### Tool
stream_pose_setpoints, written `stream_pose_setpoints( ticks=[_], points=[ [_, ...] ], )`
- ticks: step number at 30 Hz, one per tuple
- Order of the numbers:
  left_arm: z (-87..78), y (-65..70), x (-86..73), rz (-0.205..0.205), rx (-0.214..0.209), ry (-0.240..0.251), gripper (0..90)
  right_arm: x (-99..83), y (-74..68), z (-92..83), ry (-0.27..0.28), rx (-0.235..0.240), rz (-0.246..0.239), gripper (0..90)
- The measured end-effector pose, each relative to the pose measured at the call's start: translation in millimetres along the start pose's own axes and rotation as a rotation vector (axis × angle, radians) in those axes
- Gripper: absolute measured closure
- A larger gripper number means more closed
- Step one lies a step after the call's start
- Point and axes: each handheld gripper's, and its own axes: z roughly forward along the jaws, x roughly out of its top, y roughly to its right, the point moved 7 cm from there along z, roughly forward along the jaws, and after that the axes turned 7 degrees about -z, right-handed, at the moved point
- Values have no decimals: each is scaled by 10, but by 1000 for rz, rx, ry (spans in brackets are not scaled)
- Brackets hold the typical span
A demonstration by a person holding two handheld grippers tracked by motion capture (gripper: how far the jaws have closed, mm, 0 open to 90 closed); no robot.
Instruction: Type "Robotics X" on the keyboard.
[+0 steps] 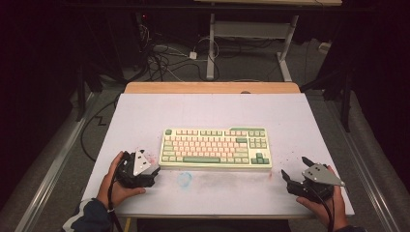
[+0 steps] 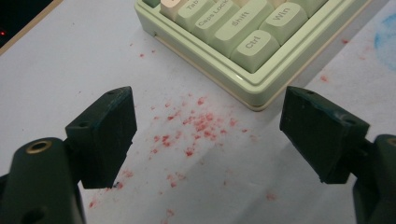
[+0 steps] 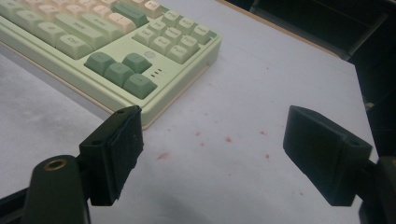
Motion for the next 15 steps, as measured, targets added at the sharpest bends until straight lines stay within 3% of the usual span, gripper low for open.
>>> stream_pose_setpoints(
  ticks=[9, 12, 15],
  points=[
    [-55, -19, -17, 2, 4, -2, 173, 35, -2, -22, 9, -6, -3, 213],
    [-70, -27, -6, -1, 7, 6, 173, 53, -24, -19, 10, 6, -9, 269],
    [-64, -27, -16, 9, 11, 1, 173, 51, -12, -22, 2, 20, -2, 391]
  ],
)
